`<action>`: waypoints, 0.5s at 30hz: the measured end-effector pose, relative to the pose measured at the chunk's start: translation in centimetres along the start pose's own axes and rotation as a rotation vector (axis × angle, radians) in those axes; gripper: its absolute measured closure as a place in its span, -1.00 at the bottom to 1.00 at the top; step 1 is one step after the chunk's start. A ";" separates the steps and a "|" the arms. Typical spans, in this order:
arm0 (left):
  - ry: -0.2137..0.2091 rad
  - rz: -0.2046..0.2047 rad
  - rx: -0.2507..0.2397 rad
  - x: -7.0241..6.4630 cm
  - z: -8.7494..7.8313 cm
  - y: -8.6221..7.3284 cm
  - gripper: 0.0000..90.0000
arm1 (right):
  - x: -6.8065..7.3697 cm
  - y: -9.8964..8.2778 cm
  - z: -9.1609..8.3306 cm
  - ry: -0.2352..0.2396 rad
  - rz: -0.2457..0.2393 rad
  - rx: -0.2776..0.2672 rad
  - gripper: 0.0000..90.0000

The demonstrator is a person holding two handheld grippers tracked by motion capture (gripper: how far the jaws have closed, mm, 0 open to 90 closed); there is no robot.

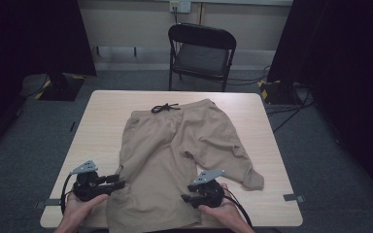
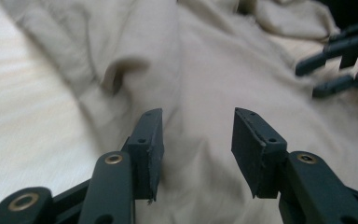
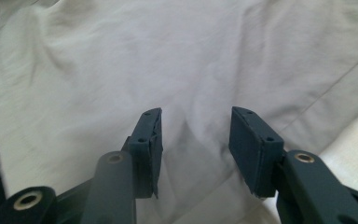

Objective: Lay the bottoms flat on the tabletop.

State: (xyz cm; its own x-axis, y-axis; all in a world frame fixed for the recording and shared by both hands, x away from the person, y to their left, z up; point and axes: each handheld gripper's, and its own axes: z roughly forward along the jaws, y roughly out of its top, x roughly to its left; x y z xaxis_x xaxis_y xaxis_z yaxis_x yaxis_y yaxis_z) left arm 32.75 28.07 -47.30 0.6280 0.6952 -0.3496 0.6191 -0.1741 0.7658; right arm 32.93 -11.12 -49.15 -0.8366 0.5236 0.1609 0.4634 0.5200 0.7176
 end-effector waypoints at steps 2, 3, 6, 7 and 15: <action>-0.014 0.022 0.011 -0.3 1.0 0.7 0.23 | 0.2 -0.1 -0.2 0.007 -0.008 0.008 0.26; -0.024 0.034 0.009 -0.6 1.5 1.1 0.27 | 0.2 -0.2 -0.6 0.005 -0.003 0.003 0.27; -0.068 0.060 0.006 -1.2 3.0 2.1 0.48 | -0.8 -0.1 -1.9 -0.023 0.027 -0.038 0.27; -0.089 0.062 0.010 -1.4 3.5 2.4 0.57 | -1.3 -0.1 -2.6 -0.044 0.036 -0.053 0.28; -0.135 0.084 0.040 -2.4 7.2 4.3 0.58 | -6.5 -2.1 -6.9 -0.215 0.163 -0.119 0.13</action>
State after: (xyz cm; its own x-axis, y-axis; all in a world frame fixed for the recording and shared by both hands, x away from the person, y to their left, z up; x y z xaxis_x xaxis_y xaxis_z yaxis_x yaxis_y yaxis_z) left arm 37.32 20.67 -47.01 0.7344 0.5777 -0.3562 0.5780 -0.2575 0.7743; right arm 35.42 -20.30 -47.02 -0.6672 0.7312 0.1421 0.5384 0.3416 0.7703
